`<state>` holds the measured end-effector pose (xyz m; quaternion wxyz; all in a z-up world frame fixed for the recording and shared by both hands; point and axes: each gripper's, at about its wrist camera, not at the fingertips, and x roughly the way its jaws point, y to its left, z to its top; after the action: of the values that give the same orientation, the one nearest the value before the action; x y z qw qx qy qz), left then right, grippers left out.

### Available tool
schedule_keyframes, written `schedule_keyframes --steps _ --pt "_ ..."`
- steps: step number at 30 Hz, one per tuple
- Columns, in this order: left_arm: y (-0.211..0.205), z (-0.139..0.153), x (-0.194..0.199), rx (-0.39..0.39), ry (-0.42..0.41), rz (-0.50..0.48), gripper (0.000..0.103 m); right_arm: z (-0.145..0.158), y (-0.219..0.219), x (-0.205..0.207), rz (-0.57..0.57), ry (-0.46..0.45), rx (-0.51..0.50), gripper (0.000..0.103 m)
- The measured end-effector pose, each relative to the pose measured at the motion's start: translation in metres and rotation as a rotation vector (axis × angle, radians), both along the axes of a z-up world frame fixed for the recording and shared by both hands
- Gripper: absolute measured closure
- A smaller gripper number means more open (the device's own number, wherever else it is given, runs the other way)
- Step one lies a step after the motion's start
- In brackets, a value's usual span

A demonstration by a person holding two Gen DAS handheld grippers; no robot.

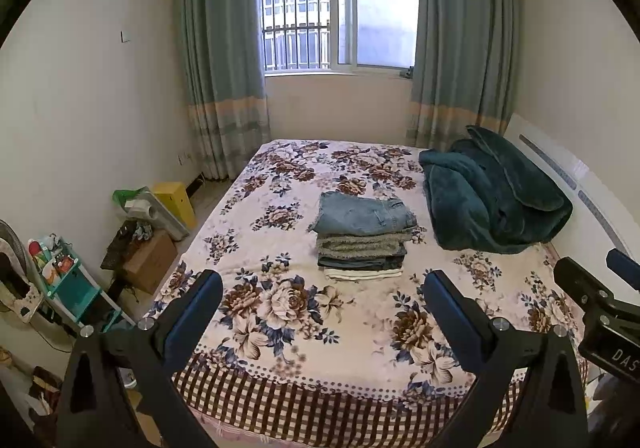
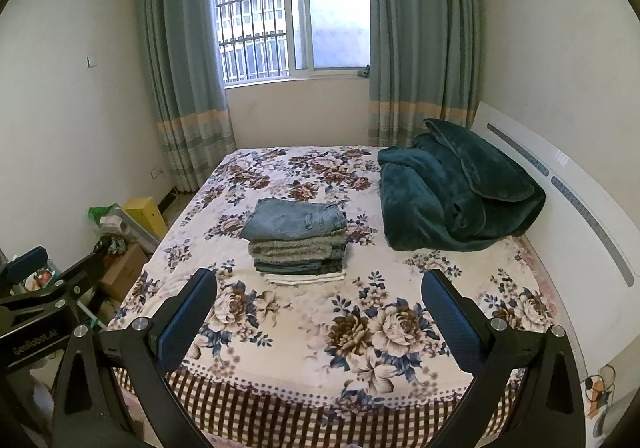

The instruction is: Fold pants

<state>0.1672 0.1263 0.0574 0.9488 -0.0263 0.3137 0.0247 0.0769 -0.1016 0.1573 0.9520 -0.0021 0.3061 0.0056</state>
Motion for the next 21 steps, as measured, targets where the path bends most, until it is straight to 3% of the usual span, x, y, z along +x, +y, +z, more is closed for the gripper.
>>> schedule_keyframes --steps 21 --pt "0.0052 0.0021 -0.0015 -0.005 -0.01 -0.001 0.0 -0.0022 -0.0004 0.001 -0.001 0.005 0.001 0.0"
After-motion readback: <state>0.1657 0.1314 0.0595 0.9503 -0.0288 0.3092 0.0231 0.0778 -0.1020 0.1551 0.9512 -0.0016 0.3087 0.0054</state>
